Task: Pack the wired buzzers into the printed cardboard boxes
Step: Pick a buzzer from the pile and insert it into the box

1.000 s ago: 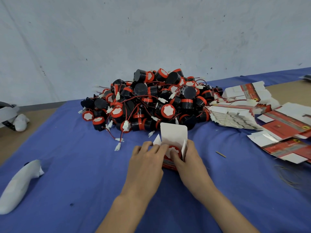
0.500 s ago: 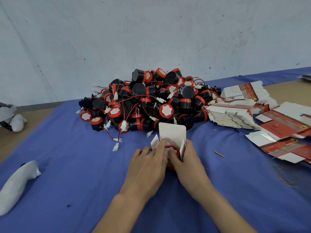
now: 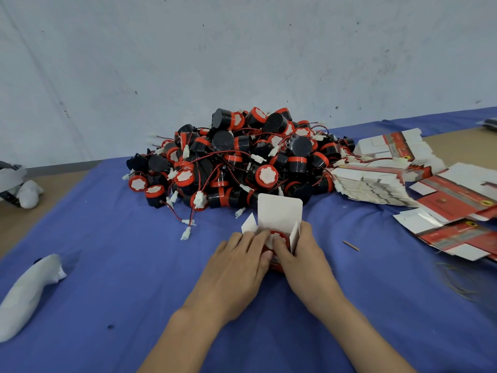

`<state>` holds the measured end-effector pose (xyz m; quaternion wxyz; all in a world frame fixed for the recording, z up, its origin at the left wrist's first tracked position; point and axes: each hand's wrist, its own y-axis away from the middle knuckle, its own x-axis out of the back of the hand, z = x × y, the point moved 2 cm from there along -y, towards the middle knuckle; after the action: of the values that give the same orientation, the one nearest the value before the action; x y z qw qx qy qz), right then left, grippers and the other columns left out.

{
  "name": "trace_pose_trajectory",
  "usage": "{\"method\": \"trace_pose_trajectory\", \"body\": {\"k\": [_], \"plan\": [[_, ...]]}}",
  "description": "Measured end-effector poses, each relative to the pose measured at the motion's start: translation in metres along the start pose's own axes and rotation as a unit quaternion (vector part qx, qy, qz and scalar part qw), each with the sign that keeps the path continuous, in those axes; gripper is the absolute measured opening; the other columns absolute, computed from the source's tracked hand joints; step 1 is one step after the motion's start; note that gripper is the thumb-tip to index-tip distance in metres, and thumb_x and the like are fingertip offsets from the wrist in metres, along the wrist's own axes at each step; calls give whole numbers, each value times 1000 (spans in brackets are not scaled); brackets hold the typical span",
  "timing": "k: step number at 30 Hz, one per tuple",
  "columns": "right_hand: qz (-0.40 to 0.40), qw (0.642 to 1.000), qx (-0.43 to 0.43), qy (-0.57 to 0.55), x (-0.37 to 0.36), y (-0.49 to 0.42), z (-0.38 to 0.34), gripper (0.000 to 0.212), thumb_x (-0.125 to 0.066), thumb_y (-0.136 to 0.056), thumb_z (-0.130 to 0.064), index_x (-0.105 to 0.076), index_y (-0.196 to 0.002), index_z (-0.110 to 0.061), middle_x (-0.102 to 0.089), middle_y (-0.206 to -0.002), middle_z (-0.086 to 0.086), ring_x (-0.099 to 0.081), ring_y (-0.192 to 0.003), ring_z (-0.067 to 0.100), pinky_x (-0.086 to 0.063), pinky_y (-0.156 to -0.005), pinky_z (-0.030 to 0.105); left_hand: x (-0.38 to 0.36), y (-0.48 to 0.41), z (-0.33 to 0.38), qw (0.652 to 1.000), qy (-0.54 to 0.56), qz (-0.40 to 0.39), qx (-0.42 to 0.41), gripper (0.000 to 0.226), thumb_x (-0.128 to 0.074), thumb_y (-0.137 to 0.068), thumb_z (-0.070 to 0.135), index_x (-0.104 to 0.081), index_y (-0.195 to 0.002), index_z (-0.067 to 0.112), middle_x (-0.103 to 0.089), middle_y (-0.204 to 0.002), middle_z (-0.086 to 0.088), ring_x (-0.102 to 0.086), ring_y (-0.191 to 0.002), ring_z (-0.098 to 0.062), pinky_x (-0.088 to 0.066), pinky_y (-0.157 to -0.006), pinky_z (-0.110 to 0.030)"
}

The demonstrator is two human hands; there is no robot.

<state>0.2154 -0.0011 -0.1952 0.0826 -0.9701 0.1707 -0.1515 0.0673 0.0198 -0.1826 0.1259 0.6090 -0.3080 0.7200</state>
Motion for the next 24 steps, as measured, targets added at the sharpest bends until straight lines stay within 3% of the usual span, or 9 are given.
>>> {"method": "trace_pose_trajectory", "body": {"k": [5, 9, 12, 14, 16, 19, 22, 24], "plan": [[-18, 1000, -7, 8, 2, -1, 1, 22, -57, -99, -35, -46, -117, -32, -63, -107, -15, -61, -89, -2, -48, -64, 14, 2, 2, 0, 999, -37, 1, 2, 60, -3, -100, 48, -26, -153, 32, -40, -147, 16, -38, -121, -10, -36, -103, -29], [-29, 1000, -5, 12, 3, -2, 1, 20, -56, -99, -37, -45, -115, -36, -62, -110, -18, -61, -96, -1, -48, -71, 19, 10, 3, 2, 999, -36, 14, -1, 59, -5, -101, 47, -26, -154, 31, -42, -150, 17, -39, -126, -10, -35, -103, -27], [-42, 999, -6, 8, 5, -4, 3, 20, -56, -100, -36, -47, -117, -40, -64, -110, -20, -61, -96, -5, -47, -71, 13, 21, 8, 6, 998, 4, 67, -4, 56, -12, -103, 44, -38, -150, 29, -55, -136, 14, -47, -125, -11, -45, -97, -30], [-65, 998, -4, 4, 7, -4, 4, 25, -57, -99, -35, -48, -119, -47, -66, -107, -26, -60, -96, -12, -47, -69, 8, 27, 13, 5, 987, 83, 136, 15, 50, -18, -102, 43, -44, -143, 33, -51, -135, 19, -52, -116, -5, -53, -83, -29], [-95, 995, 8, 16, 11, -5, 2, 32, -57, -99, -37, -46, -122, -56, -65, -107, -34, -60, -97, -15, -46, -69, 5, 31, 16, -2, 962, 185, 189, 76, 39, -21, -102, 46, -40, -136, 43, -47, -128, 29, -52, -106, 4, -50, -74, -21], [-148, 987, 24, 53, 14, -7, -1, 43, -55, -100, -39, -39, -131, -65, -65, -107, -38, -60, -98, -15, -47, -74, 6, 25, 17, -10, 898, 359, 173, 186, 23, -34, -105, 39, -47, -122, 47, -56, -111, 33, -53, -105, 11, -43, -79, -11], [-189, 978, 34, 78, 12, -6, -3, 52, -50, -102, -45, -27, -146, -60, -65, -119, -31, -59, -106, -13, -50, -83, 10, 20, 14, -13, 848, 457, 109, 245, 25, -40, -107, 24, -55, -111, 43, -66, -99, 22, -61, -93, 4, -47, -71, -8], [-186, 978, 46, 80, 9, -5, -2, 57, -47, -102, -49, -22, -154, -49, -60, -132, -23, -56, -116, -9, -50, -92, 13, 19, 11, -13, 821, 499, 95, 262, 25, -41, -107, 22, -61, -108, 38, -71, -99, 18, -65, -84, 9, -48, -65, -6]]}}
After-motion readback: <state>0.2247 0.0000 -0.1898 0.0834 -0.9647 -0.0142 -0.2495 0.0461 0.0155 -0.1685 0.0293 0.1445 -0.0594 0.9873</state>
